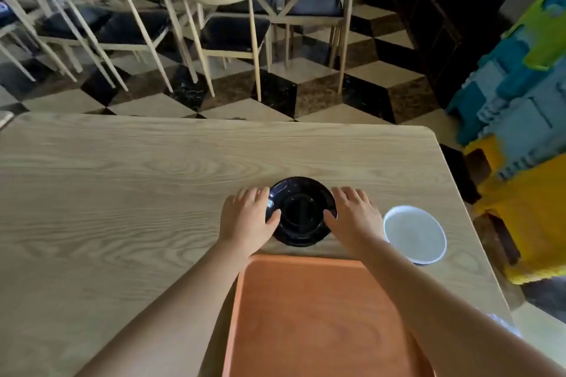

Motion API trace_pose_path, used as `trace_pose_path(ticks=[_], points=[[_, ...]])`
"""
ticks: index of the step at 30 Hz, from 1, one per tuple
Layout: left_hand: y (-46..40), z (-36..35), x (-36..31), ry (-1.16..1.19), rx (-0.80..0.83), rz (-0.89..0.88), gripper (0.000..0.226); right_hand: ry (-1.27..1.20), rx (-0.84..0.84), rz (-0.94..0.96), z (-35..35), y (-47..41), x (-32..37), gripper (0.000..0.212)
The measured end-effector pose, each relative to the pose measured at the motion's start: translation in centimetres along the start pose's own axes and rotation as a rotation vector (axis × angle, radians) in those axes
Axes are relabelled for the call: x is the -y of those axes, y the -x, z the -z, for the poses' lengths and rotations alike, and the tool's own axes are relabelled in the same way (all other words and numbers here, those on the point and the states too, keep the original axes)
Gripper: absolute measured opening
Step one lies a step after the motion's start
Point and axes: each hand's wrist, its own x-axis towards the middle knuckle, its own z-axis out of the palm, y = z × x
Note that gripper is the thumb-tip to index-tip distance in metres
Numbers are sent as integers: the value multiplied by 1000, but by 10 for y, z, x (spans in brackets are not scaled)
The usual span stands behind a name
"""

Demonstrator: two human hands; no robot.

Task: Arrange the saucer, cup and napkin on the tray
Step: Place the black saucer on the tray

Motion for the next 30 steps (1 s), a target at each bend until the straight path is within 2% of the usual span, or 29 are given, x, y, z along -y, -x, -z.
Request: trace_pose_path(ticks=[7,13,18,23,27,30], points=[[-8,-33,13,-5,63,53,32,61,92,-51,-20,-22,1,31],[-7,-38,10,184,86,120,29,-64,102,-60,-28,-23,-2,29],[-5,-30,5,510,172,307,20,-252,55,-164,-28,-24,2,29],[12,1,9,981,218,574,46,-479,-41,-154,-13,-10,5,40],[44,29,17,1141,225,607,52,-586,-58,-123,-3,24,10,36],[74,36,21,1127,250,586,52,-674,-33,-157,-8,55,12,33]])
